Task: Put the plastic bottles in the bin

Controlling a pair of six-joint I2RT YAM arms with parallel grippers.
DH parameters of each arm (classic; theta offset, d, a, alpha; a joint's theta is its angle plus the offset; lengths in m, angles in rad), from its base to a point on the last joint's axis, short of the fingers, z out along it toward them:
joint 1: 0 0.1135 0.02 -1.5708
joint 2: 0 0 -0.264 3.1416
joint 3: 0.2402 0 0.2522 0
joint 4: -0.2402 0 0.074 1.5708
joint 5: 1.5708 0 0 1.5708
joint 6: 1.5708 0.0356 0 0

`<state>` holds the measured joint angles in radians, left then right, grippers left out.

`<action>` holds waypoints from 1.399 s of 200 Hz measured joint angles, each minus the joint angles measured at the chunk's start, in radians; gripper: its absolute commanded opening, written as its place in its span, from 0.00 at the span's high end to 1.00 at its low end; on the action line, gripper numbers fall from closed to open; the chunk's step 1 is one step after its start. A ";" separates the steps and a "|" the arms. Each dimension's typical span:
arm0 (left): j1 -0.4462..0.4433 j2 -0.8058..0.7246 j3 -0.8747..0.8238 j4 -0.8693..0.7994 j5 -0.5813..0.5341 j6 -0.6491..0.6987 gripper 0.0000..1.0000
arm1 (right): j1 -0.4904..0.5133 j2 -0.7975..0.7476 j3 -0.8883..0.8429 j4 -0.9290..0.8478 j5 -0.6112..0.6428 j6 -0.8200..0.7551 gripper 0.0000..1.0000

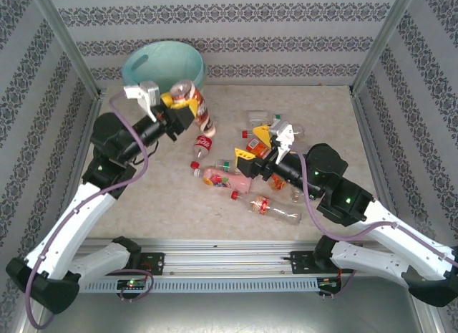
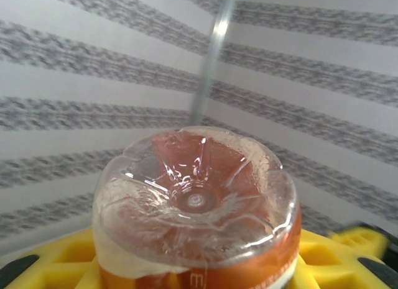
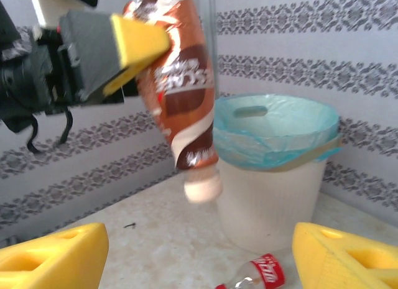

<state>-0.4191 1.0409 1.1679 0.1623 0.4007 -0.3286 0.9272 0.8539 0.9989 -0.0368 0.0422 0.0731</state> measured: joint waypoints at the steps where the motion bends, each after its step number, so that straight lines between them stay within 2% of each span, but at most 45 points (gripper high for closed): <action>1: 0.000 0.003 0.005 -0.003 -0.004 0.002 0.63 | 0.000 0.000 0.000 0.000 0.002 -0.002 0.22; 51: 0.011 0.214 0.287 -0.082 -0.268 0.156 0.63 | -0.002 0.069 0.010 0.019 0.021 -0.067 0.23; 97: 0.103 0.442 0.529 -0.133 -0.347 0.224 0.63 | -0.003 0.115 0.014 0.019 0.020 -0.089 0.24; 183: 0.350 0.790 0.711 -0.245 -0.228 0.111 0.66 | -0.003 0.084 0.013 0.002 0.027 -0.110 0.24; 208: 0.381 0.852 0.747 -0.284 -0.195 0.106 0.66 | -0.003 0.064 0.010 0.003 0.040 -0.110 0.25; 254: 0.387 0.922 0.798 -0.307 -0.119 0.107 0.66 | -0.003 0.080 0.010 0.000 0.041 -0.110 0.25; 280: 0.387 0.966 0.846 -0.325 -0.052 0.106 0.62 | -0.003 0.095 0.010 -0.007 0.042 -0.110 0.25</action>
<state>-0.0322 2.0068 2.0136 -0.1631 0.3485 -0.2222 0.9245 0.9485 1.0092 -0.0441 0.0837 -0.0368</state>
